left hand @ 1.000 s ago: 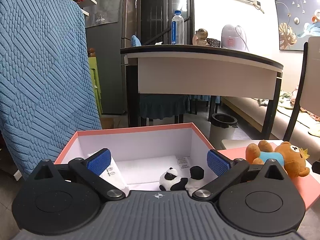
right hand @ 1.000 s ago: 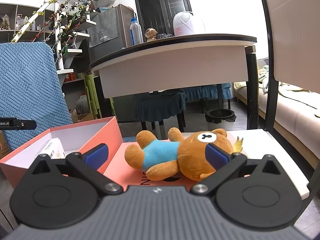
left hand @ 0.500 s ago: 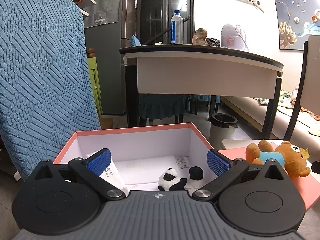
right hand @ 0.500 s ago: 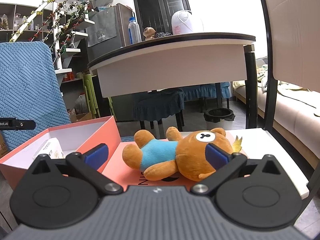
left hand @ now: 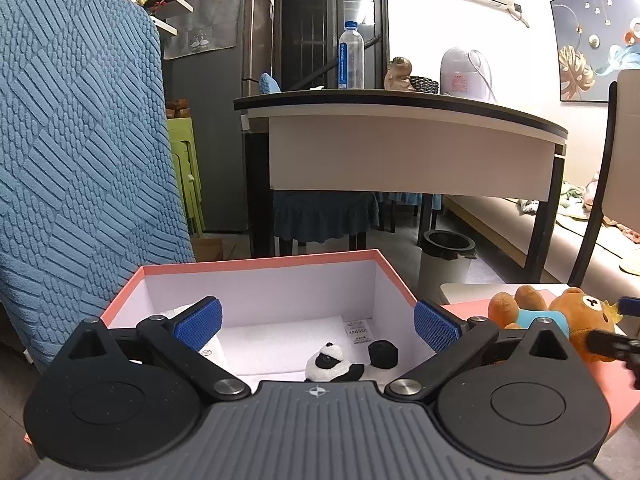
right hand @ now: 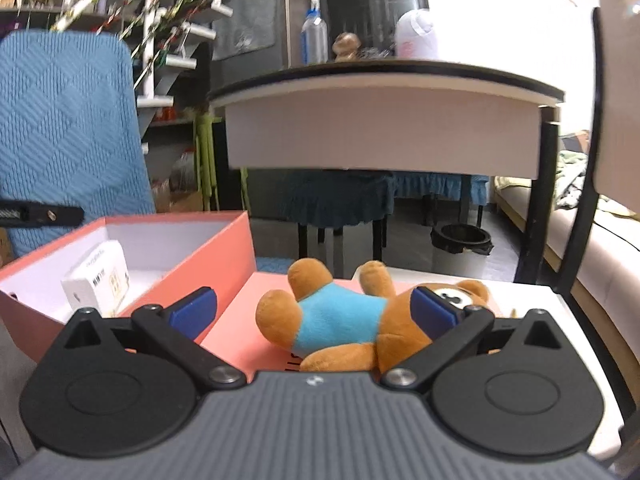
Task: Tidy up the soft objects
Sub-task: 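Move the right gripper to the orange teddy bear and grasp its body, then carry the teddy bear into the pink box and open the right gripper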
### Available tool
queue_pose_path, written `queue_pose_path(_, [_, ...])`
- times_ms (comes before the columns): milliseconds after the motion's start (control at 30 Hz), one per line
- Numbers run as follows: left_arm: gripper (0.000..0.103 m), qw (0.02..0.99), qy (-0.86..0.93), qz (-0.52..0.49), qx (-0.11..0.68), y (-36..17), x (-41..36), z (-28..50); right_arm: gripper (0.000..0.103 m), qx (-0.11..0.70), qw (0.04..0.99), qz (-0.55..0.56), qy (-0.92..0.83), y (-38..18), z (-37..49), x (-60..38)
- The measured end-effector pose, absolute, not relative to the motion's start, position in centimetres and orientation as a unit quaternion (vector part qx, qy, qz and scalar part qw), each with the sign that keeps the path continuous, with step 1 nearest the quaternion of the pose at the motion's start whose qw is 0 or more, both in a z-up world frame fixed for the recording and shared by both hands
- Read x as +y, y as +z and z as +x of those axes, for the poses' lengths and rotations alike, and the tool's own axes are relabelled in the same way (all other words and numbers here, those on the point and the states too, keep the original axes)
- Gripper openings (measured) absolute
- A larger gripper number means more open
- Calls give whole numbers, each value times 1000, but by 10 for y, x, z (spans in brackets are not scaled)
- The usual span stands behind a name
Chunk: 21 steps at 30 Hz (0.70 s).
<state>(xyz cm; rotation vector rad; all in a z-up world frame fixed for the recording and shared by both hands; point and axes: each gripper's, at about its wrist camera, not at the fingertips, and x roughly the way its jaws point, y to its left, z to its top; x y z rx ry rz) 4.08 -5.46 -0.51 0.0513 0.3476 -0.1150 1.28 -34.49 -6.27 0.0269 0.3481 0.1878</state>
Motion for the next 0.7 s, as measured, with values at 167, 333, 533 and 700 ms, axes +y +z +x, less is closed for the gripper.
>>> queue_pose_path(167, [103, 983, -51, 24, 173, -6, -46, 39, 103, 214, 968, -55, 121, -69, 53, -326])
queue_pose_path(333, [103, 984, -44, 8, 175, -3, -33, 37, 103, 244, 956, -121, 108, -87, 80, -311])
queue_pose_path(533, [103, 984, -42, -14, 173, 2, -21, 32, 103, 273, 939, -192, 88, -111, 110, -295])
queue_pose_path(700, [103, 984, -43, -8, 171, 2, -18, 29, 78, 267, 938, -209, 74, -97, 114, -288])
